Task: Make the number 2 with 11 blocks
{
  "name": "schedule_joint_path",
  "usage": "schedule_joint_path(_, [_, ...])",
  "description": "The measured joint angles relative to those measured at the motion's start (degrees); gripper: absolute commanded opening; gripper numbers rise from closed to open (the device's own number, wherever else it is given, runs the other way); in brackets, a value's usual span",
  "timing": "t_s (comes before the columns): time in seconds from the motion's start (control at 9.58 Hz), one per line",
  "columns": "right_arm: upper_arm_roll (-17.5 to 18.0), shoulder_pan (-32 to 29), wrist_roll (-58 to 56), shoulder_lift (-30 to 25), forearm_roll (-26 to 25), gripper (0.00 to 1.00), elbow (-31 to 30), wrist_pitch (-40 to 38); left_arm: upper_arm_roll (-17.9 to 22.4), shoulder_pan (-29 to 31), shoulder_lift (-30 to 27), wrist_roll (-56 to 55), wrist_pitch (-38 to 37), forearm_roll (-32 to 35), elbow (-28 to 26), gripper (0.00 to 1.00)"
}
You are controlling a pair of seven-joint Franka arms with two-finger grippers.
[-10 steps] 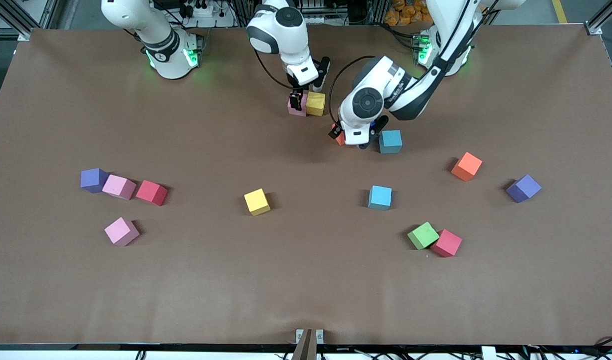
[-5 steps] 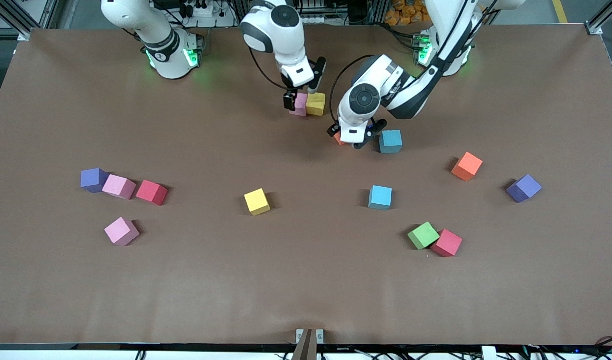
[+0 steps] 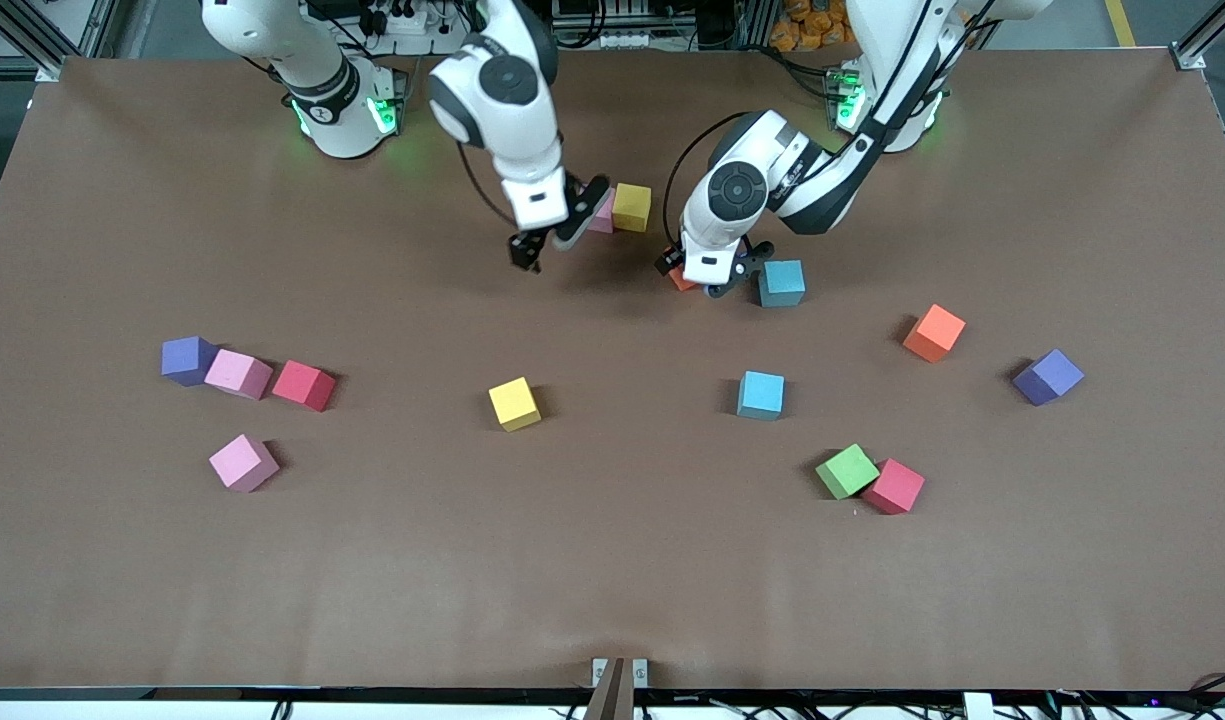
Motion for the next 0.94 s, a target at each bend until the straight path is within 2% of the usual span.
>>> schedule_joint_path(0.21, [-4.76,-0.66,1.13,0.12,0.04,1.0,1.61,0.48,-0.06,0.03,0.27,0.73,1.65,0.0,-0.29,1.0])
schedule_joint_path(0.42, [-5.49,-4.29,2.89,2.01,0.04,1.0,4.2,2.98,-0.05,0.13,1.1,0.76,2.91,0.0,-0.43,1.0])
schedule_joint_path(0.63, [-5.42,-8.47,3.41,6.7,4.76,1.0,6.99,6.29,-0.04,0.23,1.94,0.77,3.93,0.0,-0.51,1.0])
schedule_joint_path(0.73, [-5.2,-8.94,3.44,9.14,9.43,1.0,7.59,8.17,-0.03,0.29,2.35,0.77,4.47,0.0,-0.57,0.87])
schedule_joint_path(0.84, [-4.38,-8.95,3.42,11.72,14.91,1.0,8.87,8.95,-0.01,0.33,2.58,0.77,4.68,0.0,-0.59,0.51])
schedule_joint_path(0.94, [-3.2,-8.94,3.38,14.65,19.55,1.0,10.89,9.15,0.02,0.37,2.7,0.77,4.79,0.0,-0.6,0.07])
